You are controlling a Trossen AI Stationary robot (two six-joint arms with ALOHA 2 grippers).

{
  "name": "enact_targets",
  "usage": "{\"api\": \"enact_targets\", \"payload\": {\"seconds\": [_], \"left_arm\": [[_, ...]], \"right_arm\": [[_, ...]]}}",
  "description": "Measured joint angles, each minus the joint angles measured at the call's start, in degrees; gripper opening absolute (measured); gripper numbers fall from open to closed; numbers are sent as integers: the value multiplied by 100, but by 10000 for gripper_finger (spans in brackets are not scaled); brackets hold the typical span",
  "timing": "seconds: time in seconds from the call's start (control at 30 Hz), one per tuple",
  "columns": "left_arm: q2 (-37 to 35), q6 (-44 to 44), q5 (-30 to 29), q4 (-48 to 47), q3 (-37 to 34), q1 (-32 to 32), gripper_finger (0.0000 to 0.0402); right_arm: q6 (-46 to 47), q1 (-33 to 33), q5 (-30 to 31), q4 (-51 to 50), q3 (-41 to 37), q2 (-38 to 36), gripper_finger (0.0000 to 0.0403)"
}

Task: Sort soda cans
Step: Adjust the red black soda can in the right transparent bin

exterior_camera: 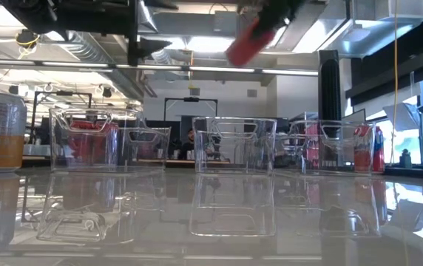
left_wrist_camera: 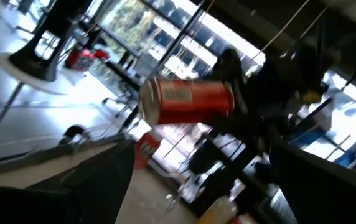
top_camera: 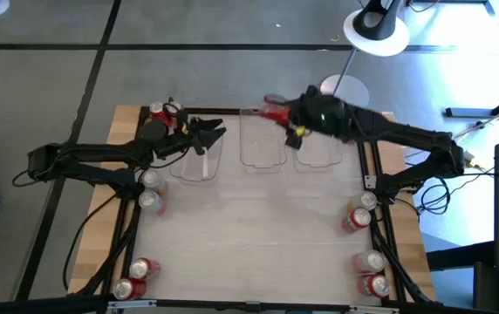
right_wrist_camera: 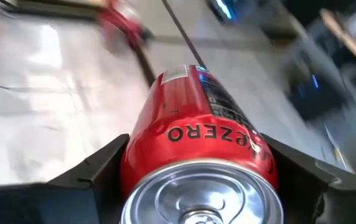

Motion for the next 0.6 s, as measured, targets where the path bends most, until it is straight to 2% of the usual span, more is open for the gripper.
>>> {"api": "enact_targets", "payload": {"seconds": [0.13, 0.33, 0.6], "left_arm": [[-26, 50, -8, -368, -4, 5, 358], [-23, 116, -6, -480, -4, -107, 358], [-21, 24, -6, -416, -4, -214, 359]], "right_arm": [[423, -849, -166, -682, 200, 224, 287], [1104, -2079, -1358, -1548, 213, 770, 287], [1159, -2691, -2158, -2467, 213, 1620, 287]]}}
